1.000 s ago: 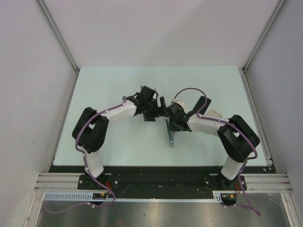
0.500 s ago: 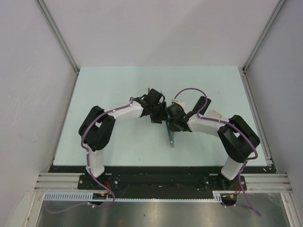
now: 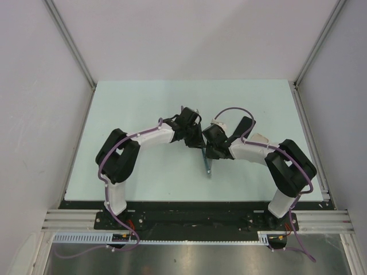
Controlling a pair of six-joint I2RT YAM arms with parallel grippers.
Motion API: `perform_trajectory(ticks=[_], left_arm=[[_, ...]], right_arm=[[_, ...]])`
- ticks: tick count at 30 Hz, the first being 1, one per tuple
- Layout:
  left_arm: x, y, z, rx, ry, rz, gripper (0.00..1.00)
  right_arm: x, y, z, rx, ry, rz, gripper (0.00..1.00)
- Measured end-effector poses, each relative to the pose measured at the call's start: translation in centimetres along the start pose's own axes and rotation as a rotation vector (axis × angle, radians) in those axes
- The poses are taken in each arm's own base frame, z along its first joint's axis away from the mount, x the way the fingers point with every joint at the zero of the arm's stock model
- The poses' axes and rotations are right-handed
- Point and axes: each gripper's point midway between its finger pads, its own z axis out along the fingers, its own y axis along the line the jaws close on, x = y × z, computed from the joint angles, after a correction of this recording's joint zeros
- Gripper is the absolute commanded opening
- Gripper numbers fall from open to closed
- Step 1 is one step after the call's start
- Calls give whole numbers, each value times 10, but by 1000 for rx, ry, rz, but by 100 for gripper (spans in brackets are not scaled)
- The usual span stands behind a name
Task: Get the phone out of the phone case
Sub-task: Remove the phone case from the phone, then place the phone at the center of the board, then place the phone case at the center of the board.
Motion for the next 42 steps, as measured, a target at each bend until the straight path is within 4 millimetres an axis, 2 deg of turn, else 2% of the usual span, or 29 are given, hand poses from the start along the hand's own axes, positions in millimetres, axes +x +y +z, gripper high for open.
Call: perform_trajectory(ticks=[3, 7, 8, 11, 12, 19, 25, 27, 32, 36, 39, 42], left_arm=[[1, -1, -1, 4, -4, -13, 18], [2, 11, -6, -35, 8, -25, 15], [4, 16, -7, -54, 21, -29, 17], [12, 23, -10, -81, 57, -27, 36], [14, 24, -11, -90, 65, -19, 39], [22, 34, -17, -147, 104, -5, 41], [22, 35, -18, -152, 108, -3, 51], [21, 33, -18, -149, 104, 2, 58], [14, 38, -19, -156, 91, 8, 71], [2, 46, -24, -166, 66, -4, 77], [-15, 52, -38, -160, 21, -17, 83], [-38, 49, -64, -127, -64, -18, 86]], right_arm=[[-4, 2, -2, -17, -9, 22, 0], [-4, -3, -2, -7, -14, 64, 0], [-6, -3, -2, -13, -16, 79, 0], [-6, -3, -2, -15, -16, 91, 0], [-6, -3, -2, -15, -16, 91, 0], [-6, -3, -2, -15, -16, 98, 0], [-6, -4, -2, -19, -12, 101, 0], [-6, -4, -2, -22, -8, 104, 0], [-12, -9, -1, -38, -8, 111, 0], [-29, -33, 0, -13, -35, 137, 0], [-42, -54, 1, -14, -45, 165, 0], [-58, -66, 4, -50, -63, 194, 0]])
